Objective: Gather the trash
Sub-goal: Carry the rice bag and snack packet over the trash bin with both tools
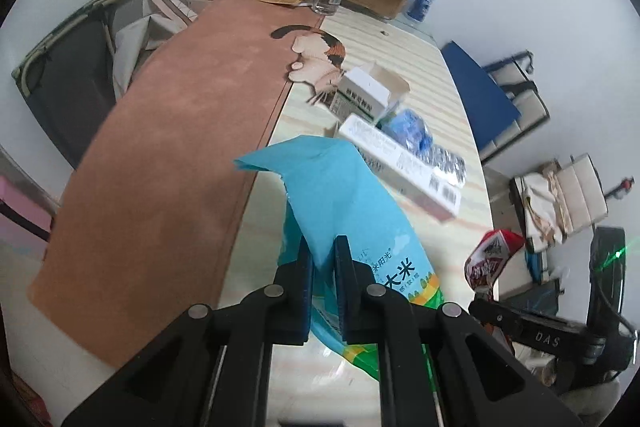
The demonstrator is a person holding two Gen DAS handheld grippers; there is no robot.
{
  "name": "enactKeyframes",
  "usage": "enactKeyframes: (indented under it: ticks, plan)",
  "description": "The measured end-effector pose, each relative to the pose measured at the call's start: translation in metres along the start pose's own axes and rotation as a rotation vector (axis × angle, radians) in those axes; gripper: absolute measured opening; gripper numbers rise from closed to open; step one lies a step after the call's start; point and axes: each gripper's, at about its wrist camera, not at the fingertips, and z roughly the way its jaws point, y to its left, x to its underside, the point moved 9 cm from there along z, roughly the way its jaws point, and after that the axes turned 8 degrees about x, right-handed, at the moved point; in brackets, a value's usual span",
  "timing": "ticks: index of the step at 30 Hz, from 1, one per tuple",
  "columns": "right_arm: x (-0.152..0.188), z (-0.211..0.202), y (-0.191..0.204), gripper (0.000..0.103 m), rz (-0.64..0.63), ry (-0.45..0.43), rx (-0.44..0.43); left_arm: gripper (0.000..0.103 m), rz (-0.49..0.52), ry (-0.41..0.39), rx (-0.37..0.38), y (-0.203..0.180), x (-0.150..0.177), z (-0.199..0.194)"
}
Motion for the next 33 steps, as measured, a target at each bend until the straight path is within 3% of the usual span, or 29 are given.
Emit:
enactKeyframes:
  ticks: [9,13,17,23,29,33]
  plan:
    - [0.130,-0.022,0.040,0.044,0.092,-0.040,0.020,0.007,0.085,0.127,0.063,0.044,0.096,-0.058]
    - [0.200,-0.012,0.051,0.044,0.157,-0.004,0.036,0.007,0.132,0.188,0.050,0.069,0.144,-0.074]
    - [0.267,0.017,0.056,0.044,0.190,0.067,0.068,0.007,0.107,0.280,0.035,0.095,0.194,-0.067]
    - [0.331,0.087,0.049,0.044,0.240,0.156,0.112,0.008,0.079,0.422,-0.026,0.139,0.270,-0.002]
    - [0.366,0.203,0.039,0.044,0.250,0.232,0.117,0.008,0.029,0.511,-0.066,0.182,0.331,0.105]
    - [0.379,0.290,0.029,0.044,0.247,0.256,0.106,0.010,0.049,0.569,-0.072,0.205,0.370,0.176]
